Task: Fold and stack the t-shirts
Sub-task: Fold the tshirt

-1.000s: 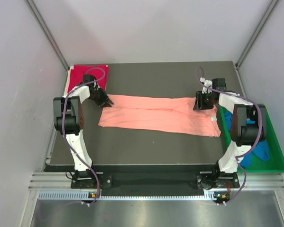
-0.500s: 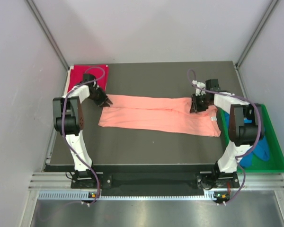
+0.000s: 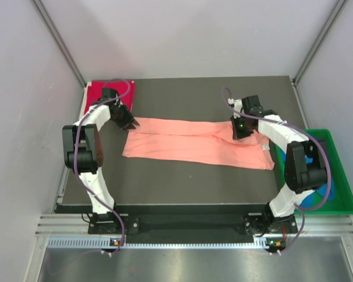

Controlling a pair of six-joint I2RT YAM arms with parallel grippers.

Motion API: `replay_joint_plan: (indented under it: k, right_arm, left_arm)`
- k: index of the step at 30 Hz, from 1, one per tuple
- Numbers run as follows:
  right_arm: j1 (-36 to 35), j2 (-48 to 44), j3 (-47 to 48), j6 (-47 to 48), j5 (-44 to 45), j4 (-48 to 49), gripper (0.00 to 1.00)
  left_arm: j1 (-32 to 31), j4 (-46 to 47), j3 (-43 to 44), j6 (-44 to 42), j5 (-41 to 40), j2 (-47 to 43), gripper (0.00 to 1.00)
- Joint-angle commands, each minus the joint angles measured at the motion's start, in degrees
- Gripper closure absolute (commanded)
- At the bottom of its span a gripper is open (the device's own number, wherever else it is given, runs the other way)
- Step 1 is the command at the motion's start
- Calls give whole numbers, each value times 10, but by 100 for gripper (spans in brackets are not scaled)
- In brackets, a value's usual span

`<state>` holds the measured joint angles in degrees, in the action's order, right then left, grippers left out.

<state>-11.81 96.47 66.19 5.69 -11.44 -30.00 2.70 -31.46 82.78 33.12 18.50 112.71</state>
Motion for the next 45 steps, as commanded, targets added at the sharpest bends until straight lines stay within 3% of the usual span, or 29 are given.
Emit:
replay_joint_plan:
  k: [1, 11, 22, 28, 37, 38, 39, 45]
  right_arm:
    - [-17, -30, 18, -41, 89, -46, 100]
    - [-62, -66, -19, -86, 149, -60, 100]
    - [-82, -40, -27, -149, 181, -57, 100]
    - [-99, -15, -1, -187, 231, -90, 100]
    - [-123, 6, 32, -224, 240, -110, 100]
    - [-127, 8, 36, -223, 240, -106, 96]
    - [-130, 10, 40, -219, 238, -103, 86]
    - [-137, -3, 46, -151, 193, -92, 64]
  left_arm:
    - [-16, 8, -11, 4, -6, -32, 67]
    - [-25, 12, -30, 7, -19, -55, 67]
    - [-54, 35, -53, 13, -27, -53, 66]
    - [-55, 39, -55, 18, -31, -24, 66]
    - [-55, 45, -60, 18, -36, -18, 66]
    - [-56, 46, -60, 18, -35, -18, 66]
    - [-56, 47, -60, 18, -34, -18, 66]
    - [-60, 54, -68, 12, -29, -24, 66]
